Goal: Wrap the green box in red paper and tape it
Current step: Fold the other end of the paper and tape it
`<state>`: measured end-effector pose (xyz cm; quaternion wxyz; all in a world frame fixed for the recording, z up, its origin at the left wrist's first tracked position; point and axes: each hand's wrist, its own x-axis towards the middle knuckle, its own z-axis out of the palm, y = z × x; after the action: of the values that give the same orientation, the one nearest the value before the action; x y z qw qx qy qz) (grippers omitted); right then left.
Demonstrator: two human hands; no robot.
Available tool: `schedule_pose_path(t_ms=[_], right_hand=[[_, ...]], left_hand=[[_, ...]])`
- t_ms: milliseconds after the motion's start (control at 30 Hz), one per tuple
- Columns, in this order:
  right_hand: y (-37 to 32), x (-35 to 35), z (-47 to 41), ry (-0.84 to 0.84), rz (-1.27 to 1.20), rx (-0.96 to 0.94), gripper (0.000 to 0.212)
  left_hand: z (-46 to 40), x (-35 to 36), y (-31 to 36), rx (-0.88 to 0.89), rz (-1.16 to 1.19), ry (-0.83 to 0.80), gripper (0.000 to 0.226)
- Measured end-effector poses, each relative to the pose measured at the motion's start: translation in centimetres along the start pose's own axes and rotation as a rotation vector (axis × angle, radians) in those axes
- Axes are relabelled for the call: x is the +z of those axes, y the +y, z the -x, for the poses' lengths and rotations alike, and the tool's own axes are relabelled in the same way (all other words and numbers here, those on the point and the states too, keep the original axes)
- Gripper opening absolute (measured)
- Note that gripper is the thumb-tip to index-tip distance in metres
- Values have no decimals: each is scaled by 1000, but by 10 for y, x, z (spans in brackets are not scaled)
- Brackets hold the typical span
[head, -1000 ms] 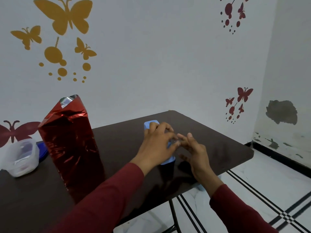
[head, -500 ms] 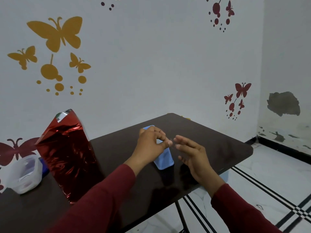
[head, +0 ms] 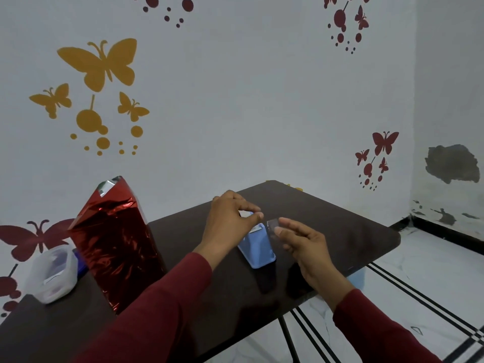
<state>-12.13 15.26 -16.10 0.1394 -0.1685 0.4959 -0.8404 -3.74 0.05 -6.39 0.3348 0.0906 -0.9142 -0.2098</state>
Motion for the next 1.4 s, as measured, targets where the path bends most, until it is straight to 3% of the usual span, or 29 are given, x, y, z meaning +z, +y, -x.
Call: schedule_pose_path(t_ms=[167,333,467,633,767,933,1000,1067,1167,1267,1333,1400], right_hand=[[-8,4,9,-10,29,8,31],[-27,38,19,-21,-17,-36,31],[-44,89,30,-129,-14,-74,34],[-53,163,36,-283,3,-101,42],[-50,217,31,-283,80,-138,52],[-40,267,13,-263,229,-41,73],[-38,281,9,-267,206,82,80],[-37,291,7,-281,149,223,82],[-41,299,11,-310,69,357,56],[-48,300,15,-333,79,387,23],[-47,299,13,-336,96,394,14],[-46,297,11,-337,113,392,12]], left_hand=[[13,-22,-4,17,-32,-77,11],[24,-74,-2,100,-17,48,13],[39,-133,0,200,-110,76,15],[50,-203,-22,121,-243,176,21],[52,-246,-44,38,-339,252,38],[51,-272,-72,-246,-337,-20,98],[47,-273,-79,-247,-313,-102,89],[40,-277,-81,-186,-300,-125,66],[29,-286,-78,-105,-208,-46,41],[23,-290,-74,-80,-98,76,34],[23,-289,-73,-96,-37,83,47],[23,-284,-74,-182,-65,-21,75]])
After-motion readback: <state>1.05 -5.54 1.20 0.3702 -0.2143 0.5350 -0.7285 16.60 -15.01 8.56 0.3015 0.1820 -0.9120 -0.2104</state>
